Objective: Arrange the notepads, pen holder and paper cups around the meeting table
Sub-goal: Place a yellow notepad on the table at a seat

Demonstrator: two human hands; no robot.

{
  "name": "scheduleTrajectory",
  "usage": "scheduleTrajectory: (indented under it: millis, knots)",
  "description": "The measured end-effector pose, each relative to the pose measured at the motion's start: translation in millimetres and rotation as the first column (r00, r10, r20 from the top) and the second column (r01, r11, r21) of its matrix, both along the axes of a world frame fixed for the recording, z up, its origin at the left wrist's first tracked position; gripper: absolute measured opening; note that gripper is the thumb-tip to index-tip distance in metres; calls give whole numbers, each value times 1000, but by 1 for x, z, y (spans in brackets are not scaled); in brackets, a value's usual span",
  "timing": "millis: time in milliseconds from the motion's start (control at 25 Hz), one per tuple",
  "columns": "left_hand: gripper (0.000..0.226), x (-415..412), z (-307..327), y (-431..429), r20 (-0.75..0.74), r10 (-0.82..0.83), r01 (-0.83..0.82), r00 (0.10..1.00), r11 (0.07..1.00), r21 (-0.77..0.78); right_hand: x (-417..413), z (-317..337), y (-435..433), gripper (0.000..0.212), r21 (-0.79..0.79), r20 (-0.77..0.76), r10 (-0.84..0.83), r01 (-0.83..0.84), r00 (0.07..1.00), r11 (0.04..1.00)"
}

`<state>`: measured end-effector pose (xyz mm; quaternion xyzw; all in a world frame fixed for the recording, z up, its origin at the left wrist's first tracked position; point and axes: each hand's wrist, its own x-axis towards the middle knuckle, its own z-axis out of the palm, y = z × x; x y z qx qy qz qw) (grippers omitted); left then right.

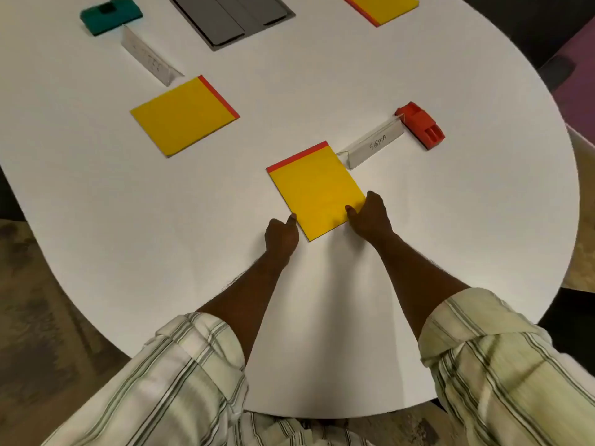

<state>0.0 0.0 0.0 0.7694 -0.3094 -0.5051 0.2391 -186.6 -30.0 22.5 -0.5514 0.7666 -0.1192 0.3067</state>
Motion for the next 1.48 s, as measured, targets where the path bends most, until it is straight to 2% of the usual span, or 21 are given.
scheduleTrajectory:
  millis: [240, 600, 800, 960, 1080, 1240, 1480]
  knots:
    - [46, 1, -15, -9, -123, 132, -126, 984, 991, 52, 12, -11, -8, 65, 51, -12, 31, -30, 999, 998]
    - [44, -5, -28, -12, -105, 209, -207, 972, 978, 26, 18, -27, -13, 62, 31, -191, -19, 25, 981, 999]
    - [41, -11, -36, -8, -93, 269, -271, 959, 962, -14, 20, -31, -19, 63, 35, -170, -95, 102, 981, 994]
    - [37, -8, -30, -4, -46, 291, -293, 956, 954, -59, 13, -31, -27, 59, 111, -173, -153, 174, 973, 979]
    - [32, -4, -19, 2, -17, 263, -264, 965, 960, -91, 9, -36, -24, 60, 133, -133, -156, 174, 979, 976]
    - [34, 4, -11, 8, 14, 249, -246, 968, 964, -99, 8, -38, -15, 54, 118, -26, -184, 186, 983, 976]
    - [52, 15, -2, 15, 56, 185, -185, 981, 983, -3, 23, -32, -4, 32, 77, 174, -287, 277, 942, 958]
